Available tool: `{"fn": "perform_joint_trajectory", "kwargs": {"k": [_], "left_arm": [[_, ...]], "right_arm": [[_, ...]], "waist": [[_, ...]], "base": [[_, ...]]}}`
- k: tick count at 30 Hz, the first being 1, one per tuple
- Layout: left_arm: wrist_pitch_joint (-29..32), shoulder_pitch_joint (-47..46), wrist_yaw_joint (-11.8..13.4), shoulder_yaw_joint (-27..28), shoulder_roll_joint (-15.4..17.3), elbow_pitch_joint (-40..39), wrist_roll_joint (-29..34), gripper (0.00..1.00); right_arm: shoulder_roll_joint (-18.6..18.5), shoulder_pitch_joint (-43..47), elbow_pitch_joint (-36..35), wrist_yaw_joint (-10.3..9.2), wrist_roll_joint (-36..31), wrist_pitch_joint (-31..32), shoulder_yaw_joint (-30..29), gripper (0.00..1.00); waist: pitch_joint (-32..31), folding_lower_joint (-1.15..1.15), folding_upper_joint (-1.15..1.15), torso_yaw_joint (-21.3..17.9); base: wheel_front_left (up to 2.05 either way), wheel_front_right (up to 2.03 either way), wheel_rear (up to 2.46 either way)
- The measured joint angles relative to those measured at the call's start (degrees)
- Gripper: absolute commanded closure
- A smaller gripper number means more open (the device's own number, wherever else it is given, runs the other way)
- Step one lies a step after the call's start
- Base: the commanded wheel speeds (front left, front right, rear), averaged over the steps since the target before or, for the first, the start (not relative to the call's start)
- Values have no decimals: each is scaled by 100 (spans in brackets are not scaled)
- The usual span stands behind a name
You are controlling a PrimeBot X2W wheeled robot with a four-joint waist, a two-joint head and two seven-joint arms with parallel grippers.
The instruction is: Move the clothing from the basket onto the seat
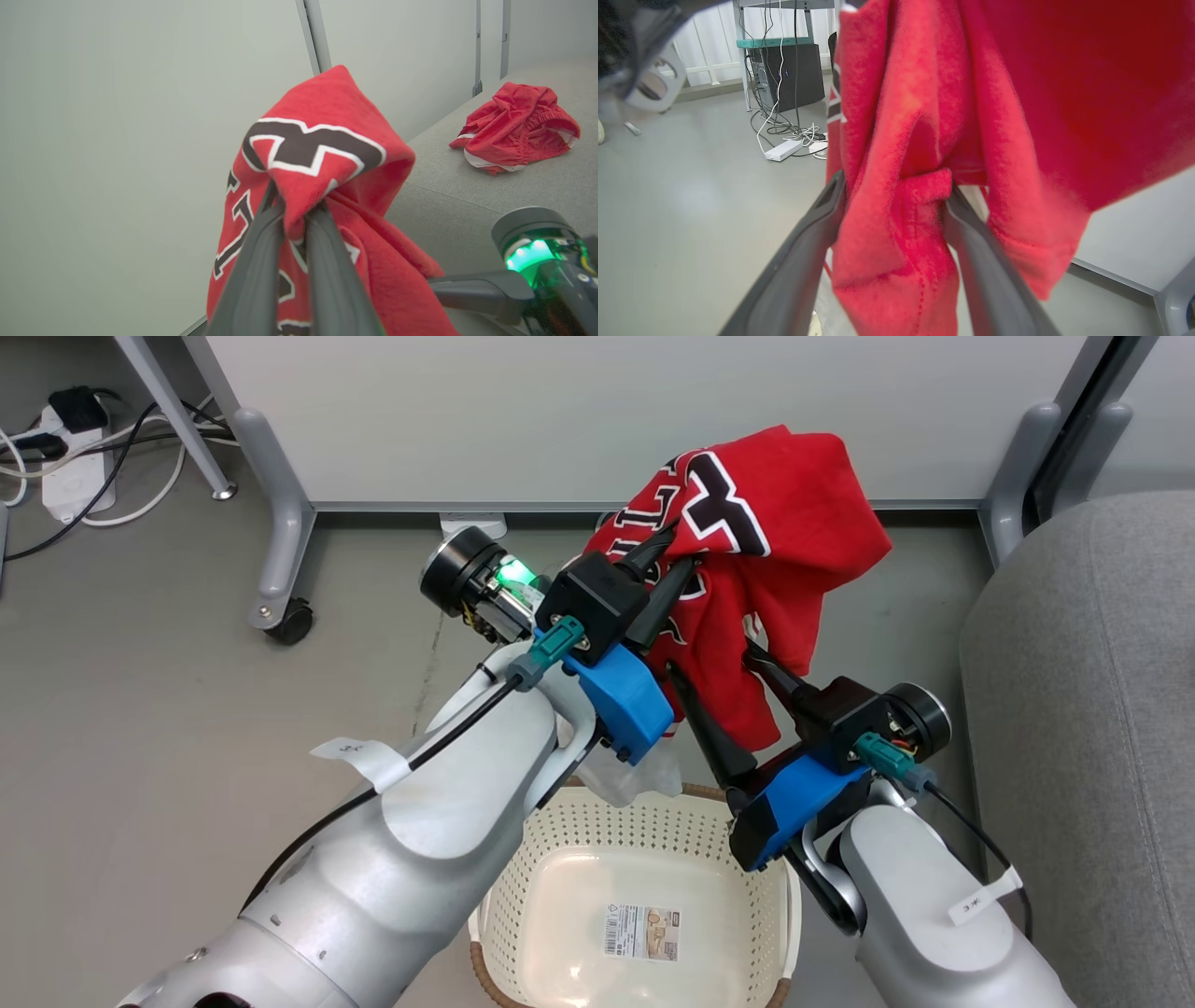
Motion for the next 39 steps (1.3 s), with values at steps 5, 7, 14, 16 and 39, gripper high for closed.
{"fn": "perform_joint_trajectory", "kwargs": {"k": [5, 7, 14, 16, 39], "left_arm": [[-19, -67, 0, -44, -36, -22, -15, 100], [-35, -77, 0, -52, -44, -21, -29, 100], [-44, -86, 10, -78, -60, 13, -67, 100], [-46, -86, 16, -82, -62, 24, -67, 100], [-59, -85, 15, -81, -73, 92, -101, 100]], "right_arm": [[2, -160, 121, 0, 314, 0, 96, 100], [2, -191, 103, 0, 344, 0, 132, 100], [3, -198, 35, 0, 348, 1, 121, 100], [3, -196, 32, 0, 332, 0, 105, 100], [3, -176, -42, 0, 342, 1, 151, 100]], "waist": [[22, 0, 0, 52], [27, 0, 0, 54], [19, -1, 0, 35], [16, -1, 0, 29], [-63, -1, 0, -24]], "base": [[0, 0, 0], [0, 0, 0], [0, 0, 0], [0, 0, 0], [0, 0, 0]]}}
